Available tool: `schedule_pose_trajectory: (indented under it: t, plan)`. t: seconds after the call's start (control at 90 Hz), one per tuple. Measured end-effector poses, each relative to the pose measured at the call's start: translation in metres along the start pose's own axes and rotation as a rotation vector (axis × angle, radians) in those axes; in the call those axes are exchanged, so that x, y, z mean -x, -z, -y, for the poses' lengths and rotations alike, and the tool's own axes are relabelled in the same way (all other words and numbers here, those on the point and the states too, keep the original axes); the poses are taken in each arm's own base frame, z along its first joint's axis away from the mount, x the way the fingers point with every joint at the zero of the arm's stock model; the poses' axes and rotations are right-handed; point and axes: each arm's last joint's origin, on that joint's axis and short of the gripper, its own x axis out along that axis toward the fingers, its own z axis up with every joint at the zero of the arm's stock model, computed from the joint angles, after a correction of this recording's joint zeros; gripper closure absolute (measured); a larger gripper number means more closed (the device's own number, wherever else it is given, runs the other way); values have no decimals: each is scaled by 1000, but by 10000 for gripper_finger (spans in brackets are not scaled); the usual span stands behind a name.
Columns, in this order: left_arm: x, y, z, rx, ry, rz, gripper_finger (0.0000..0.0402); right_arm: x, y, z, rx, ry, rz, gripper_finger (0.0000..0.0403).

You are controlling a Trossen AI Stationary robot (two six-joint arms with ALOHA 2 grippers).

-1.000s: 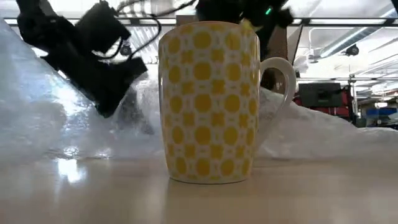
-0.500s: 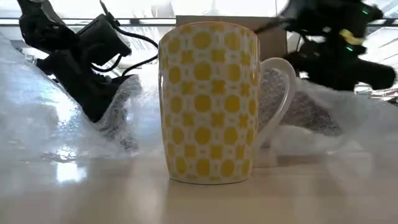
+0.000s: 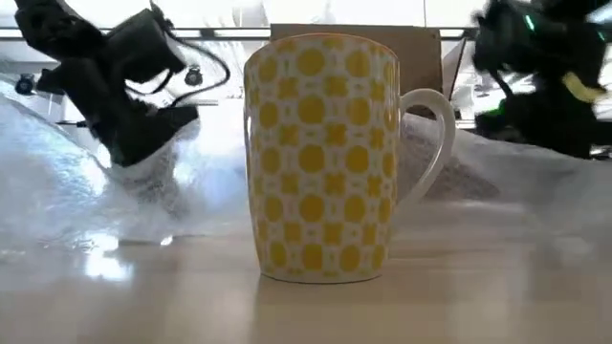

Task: Wrap mug
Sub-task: Wrap the purple mug with bubble wrap

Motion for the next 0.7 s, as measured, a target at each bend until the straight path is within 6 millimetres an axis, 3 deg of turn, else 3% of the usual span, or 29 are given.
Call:
schedule_pose_trajectory:
  t: [0.189,0.344,0.522,0.7]
  plan:
    - [23,-20,8,-21,80,116,401,38,-18,-9,-6,-144,107,400]
    - [31,-23,8,-24,104,147,401,64,-15,-11,-122,-330,0,386]
    - [31,-23,10,-38,109,151,401,94,-11,-27,-93,-427,62,320]
    - [24,-21,10,-50,96,132,401,98,4,-51,36,-331,144,235]
